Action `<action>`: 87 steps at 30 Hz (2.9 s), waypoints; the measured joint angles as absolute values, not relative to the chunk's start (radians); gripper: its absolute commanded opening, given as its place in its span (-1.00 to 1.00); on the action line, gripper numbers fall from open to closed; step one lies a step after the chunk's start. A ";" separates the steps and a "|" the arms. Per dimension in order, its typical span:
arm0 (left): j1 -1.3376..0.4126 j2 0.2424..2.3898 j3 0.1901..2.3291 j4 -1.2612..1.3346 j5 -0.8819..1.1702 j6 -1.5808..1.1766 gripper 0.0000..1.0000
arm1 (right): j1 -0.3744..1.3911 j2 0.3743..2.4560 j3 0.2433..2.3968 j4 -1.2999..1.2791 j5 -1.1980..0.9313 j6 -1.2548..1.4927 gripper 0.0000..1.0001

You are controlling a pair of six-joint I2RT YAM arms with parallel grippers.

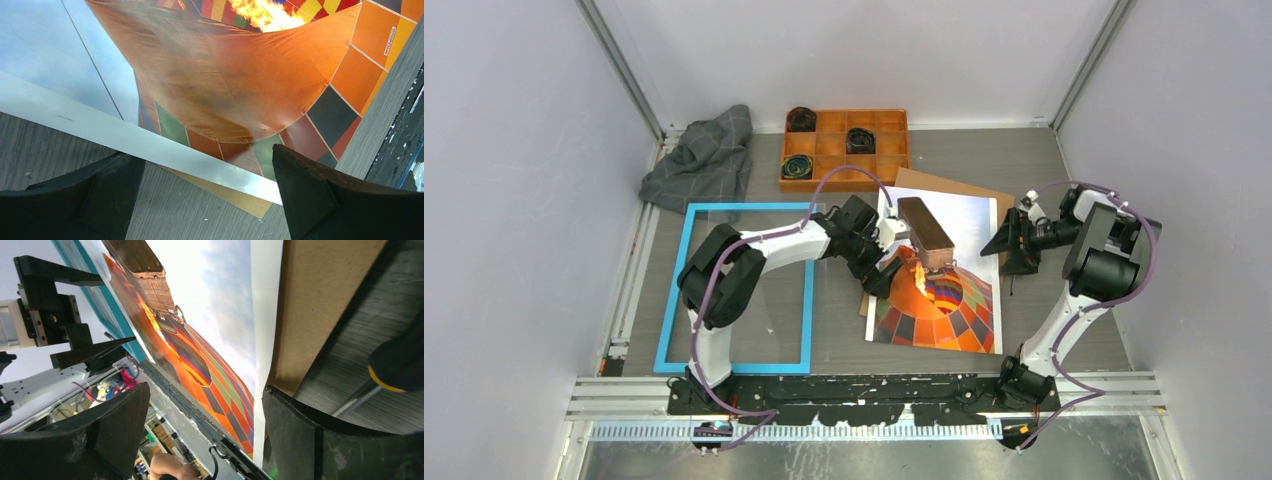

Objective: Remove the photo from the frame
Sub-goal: Move the photo to the photo frame.

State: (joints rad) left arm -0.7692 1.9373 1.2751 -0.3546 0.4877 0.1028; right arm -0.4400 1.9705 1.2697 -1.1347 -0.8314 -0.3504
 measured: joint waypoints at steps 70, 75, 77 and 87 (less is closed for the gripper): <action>-0.672 1.921 1.221 -0.268 0.606 -0.001 0.99 | -0.481 2.161 1.417 -1.340 -0.974 -0.660 0.91; -0.583 1.913 1.176 -0.211 0.713 -0.089 0.99 | -0.481 2.164 1.420 -1.343 -0.980 -0.660 0.90; -0.561 1.913 1.172 -0.204 0.727 -0.118 0.99 | -0.481 2.165 1.421 -1.345 -0.983 -0.660 0.90; -0.540 1.971 1.183 -0.084 0.824 -0.252 0.88 | -0.470 2.167 1.422 -1.346 -0.986 -0.661 0.89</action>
